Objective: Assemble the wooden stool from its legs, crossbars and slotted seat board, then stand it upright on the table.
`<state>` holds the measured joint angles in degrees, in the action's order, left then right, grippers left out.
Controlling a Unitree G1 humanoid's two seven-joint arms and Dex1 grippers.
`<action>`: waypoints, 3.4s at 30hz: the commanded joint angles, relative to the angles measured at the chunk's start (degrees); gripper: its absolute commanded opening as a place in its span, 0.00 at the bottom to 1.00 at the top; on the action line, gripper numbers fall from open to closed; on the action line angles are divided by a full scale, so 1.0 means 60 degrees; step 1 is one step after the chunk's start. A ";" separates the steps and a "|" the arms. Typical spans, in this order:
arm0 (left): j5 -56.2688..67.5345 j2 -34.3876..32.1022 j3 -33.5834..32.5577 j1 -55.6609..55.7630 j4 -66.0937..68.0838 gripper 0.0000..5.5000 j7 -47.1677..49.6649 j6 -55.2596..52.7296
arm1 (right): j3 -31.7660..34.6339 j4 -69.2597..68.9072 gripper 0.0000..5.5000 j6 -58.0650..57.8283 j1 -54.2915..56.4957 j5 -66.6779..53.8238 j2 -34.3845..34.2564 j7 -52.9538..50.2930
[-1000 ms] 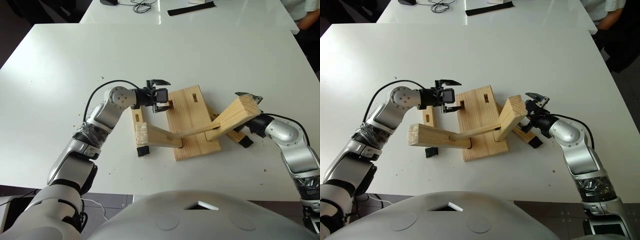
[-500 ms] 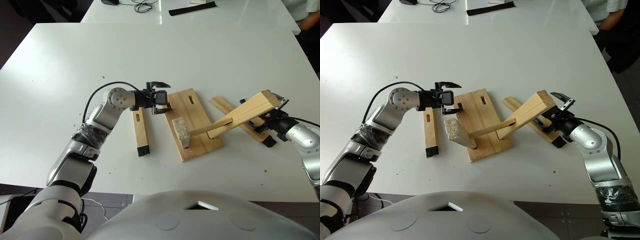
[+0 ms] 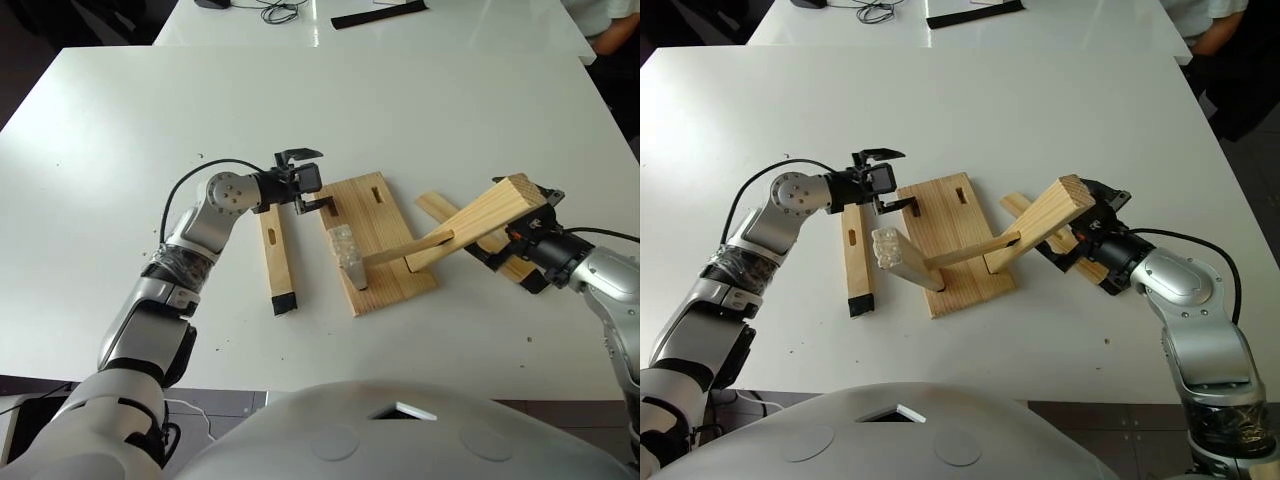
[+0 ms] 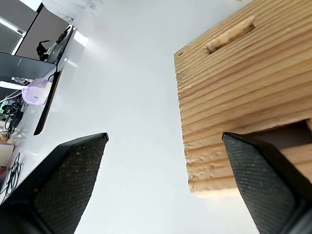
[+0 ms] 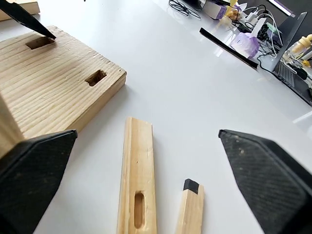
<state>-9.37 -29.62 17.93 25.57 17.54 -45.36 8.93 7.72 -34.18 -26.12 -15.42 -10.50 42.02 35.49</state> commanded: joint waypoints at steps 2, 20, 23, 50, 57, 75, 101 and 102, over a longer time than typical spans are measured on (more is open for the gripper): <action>0.1588 -0.1162 -0.1231 -0.1842 -0.3500 0.79 -0.0941 -0.2041 | 0.0475 -0.0173 0.97 0.0149 -0.1224 0.0220 0.0447 0.0467; 0.0805 -0.1194 0.0206 -0.3484 -0.4975 0.79 -0.0943 -0.3156 | -0.2535 0.0746 0.97 0.2132 -0.1818 0.2602 -0.0405 -0.0125; 0.0693 -0.0900 0.0242 -0.3165 -0.4585 0.79 -0.0733 -0.3167 | -0.2661 0.0794 0.97 0.1996 -0.1502 0.2630 -0.0597 -0.0255; 0.5684 0.1279 -0.5466 -0.5227 -0.9477 0.79 0.3267 -0.8823 | 0.2136 -0.3035 0.97 -0.4445 0.0940 -0.0214 -0.4245 -0.4424; 0.9298 0.1663 -0.6133 -0.5399 -1.0958 0.79 0.3435 -0.9952 | 0.0592 -0.4303 0.97 -0.5270 0.0474 -0.0940 -0.4769 -0.5424; 0.8902 0.0814 -0.4302 -0.5273 -1.0634 0.79 0.4398 -0.9421 | -0.0993 -0.4302 0.97 -0.4787 0.1788 -0.5291 -0.2008 -0.8847; 0.0654 -0.0341 0.1050 -0.2066 -0.1805 0.79 0.0582 -0.1125 | -0.2770 -0.3244 0.97 -0.3283 -0.0415 -0.1372 0.1618 -0.3338; 0.0462 -0.0277 0.1214 -0.1774 -0.1318 0.79 0.0468 -0.0852 | -0.2789 -0.3225 0.97 -0.3301 -0.0343 -0.1319 0.1568 -0.3292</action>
<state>-1.34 -31.63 21.97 11.88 1.57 -40.90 1.84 -8.72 -53.77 -45.57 -18.94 -19.78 52.13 14.93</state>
